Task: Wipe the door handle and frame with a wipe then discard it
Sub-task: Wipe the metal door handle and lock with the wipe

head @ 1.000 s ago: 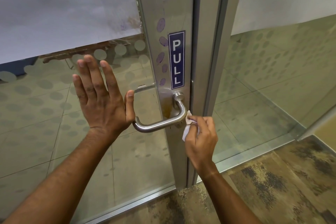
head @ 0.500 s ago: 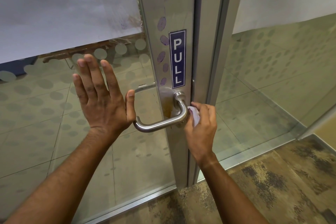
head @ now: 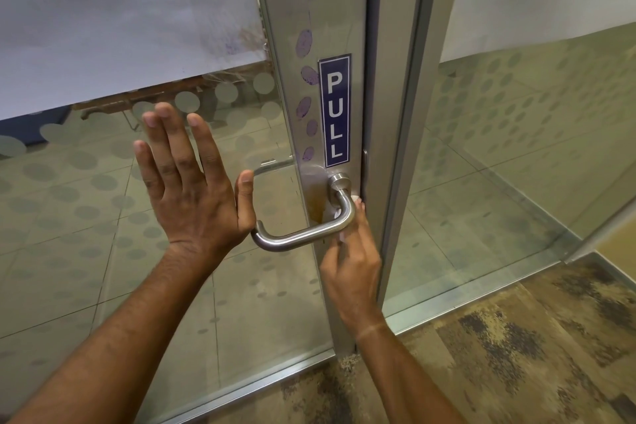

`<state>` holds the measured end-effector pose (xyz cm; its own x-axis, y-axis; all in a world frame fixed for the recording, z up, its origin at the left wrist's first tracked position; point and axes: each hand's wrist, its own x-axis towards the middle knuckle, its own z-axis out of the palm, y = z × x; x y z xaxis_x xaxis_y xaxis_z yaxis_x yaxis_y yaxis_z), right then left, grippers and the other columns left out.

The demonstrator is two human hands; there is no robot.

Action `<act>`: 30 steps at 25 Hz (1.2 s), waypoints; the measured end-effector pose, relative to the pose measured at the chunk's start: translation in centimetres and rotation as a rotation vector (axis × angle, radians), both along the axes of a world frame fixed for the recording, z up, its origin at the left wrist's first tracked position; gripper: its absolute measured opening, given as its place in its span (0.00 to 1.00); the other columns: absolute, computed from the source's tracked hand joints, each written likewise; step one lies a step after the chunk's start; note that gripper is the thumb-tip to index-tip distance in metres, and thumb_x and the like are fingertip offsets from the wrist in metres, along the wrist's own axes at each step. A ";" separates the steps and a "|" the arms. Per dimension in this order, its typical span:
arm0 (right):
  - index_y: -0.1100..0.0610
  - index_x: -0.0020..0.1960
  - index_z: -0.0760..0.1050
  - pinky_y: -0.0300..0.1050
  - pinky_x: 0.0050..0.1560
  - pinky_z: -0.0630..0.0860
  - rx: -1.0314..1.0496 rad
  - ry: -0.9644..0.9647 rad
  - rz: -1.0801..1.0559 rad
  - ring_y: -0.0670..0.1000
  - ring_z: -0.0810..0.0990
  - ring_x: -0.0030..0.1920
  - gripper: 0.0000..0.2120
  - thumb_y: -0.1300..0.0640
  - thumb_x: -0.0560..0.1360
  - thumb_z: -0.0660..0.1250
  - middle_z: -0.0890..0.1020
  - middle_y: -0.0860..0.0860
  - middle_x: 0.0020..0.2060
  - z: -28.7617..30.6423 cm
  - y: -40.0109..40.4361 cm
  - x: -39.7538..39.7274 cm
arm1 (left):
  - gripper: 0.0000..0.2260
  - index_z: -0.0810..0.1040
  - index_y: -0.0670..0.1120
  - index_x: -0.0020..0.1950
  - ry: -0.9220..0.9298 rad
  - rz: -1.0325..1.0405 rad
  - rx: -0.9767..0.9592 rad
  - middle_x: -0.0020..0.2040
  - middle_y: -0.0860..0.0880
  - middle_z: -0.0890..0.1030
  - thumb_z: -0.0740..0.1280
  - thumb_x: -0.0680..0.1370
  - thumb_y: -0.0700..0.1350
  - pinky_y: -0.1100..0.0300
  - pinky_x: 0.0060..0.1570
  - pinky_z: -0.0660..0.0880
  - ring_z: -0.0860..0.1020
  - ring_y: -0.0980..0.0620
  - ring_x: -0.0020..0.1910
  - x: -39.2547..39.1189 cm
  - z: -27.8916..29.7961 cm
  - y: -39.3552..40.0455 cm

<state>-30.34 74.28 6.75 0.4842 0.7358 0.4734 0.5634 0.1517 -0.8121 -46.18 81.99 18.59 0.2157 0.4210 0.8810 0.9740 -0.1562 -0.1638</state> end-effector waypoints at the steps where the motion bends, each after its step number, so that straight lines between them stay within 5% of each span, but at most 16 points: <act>1: 0.61 0.75 0.64 0.31 0.74 0.53 -0.052 -0.001 0.053 0.49 0.55 0.78 0.26 0.64 0.78 0.63 0.61 0.54 0.77 -0.5 -0.1 -0.6 | 0.37 0.50 0.36 0.77 -0.003 -0.002 -0.001 0.73 0.33 0.50 0.58 0.79 0.59 0.51 0.76 0.33 0.49 0.32 0.73 0.0 0.0 0.0; 5: 0.57 0.79 0.53 0.29 0.74 0.46 -0.101 -0.020 0.099 0.45 0.42 0.79 0.30 0.59 0.80 0.60 0.45 0.48 0.80 -1.1 0.4 -1.1 | 0.36 0.51 0.35 0.76 0.000 -0.008 -0.005 0.73 0.33 0.49 0.57 0.79 0.58 0.51 0.76 0.33 0.48 0.32 0.73 0.1 0.1 -0.2; 9: 0.55 0.80 0.51 0.44 0.74 0.63 -0.117 -0.011 0.114 0.48 0.52 0.79 0.30 0.60 0.81 0.59 0.48 0.47 0.80 -1.4 -0.2 -0.7 | 0.35 0.51 0.34 0.76 0.005 -0.015 -0.003 0.73 0.32 0.50 0.55 0.80 0.58 0.50 0.77 0.34 0.49 0.31 0.73 0.1 0.2 -0.4; 12: 0.58 0.76 0.63 0.40 0.64 0.74 -0.060 0.039 0.045 0.54 0.69 0.73 0.30 0.72 0.76 0.60 0.62 0.51 0.77 -0.3 -0.4 -0.2 | 0.36 0.51 0.33 0.76 0.011 -0.012 -0.013 0.73 0.31 0.50 0.57 0.79 0.57 0.50 0.76 0.34 0.49 0.30 0.73 0.1 0.3 -0.6; 14: 0.61 0.66 0.76 0.38 0.56 0.78 0.013 -0.003 -0.019 0.57 0.82 0.59 0.26 0.77 0.70 0.64 0.77 0.57 0.66 0.6 -0.3 0.5 | 0.36 0.51 0.33 0.76 0.015 -0.005 -0.020 0.73 0.30 0.51 0.59 0.79 0.56 0.50 0.76 0.34 0.50 0.30 0.73 0.1 0.4 -0.6; 19: 0.64 0.49 0.84 0.37 0.41 0.79 0.070 -0.151 -0.053 0.49 0.81 0.38 0.13 0.75 0.67 0.73 0.85 0.56 0.39 1.5 -0.1 2.4 | 0.37 0.51 0.33 0.76 0.018 -0.014 -0.023 0.73 0.27 0.55 0.59 0.79 0.56 0.50 0.76 0.34 0.51 0.30 0.73 0.0 0.3 -0.7; 24: 0.66 0.54 0.82 0.33 0.55 0.78 0.212 -0.043 -0.001 0.49 0.83 0.50 0.13 0.71 0.71 0.73 0.85 0.56 0.50 -1.2 -1.9 1.6 | 0.36 0.52 0.33 0.76 0.002 -0.023 -0.006 0.73 0.28 0.55 0.59 0.79 0.56 0.50 0.76 0.34 0.52 0.30 0.73 0.0 0.3 -0.6; 30: 0.61 0.60 0.79 0.27 0.57 0.73 0.088 0.025 0.029 0.44 0.80 0.55 0.20 0.73 0.71 0.72 0.83 0.50 0.53 -4.8 -2.6 -0.7 | 0.35 0.53 0.34 0.75 -0.002 -0.023 0.038 0.72 0.30 0.54 0.56 0.79 0.58 0.51 0.76 0.34 0.53 0.31 0.72 0.0 0.1 0.1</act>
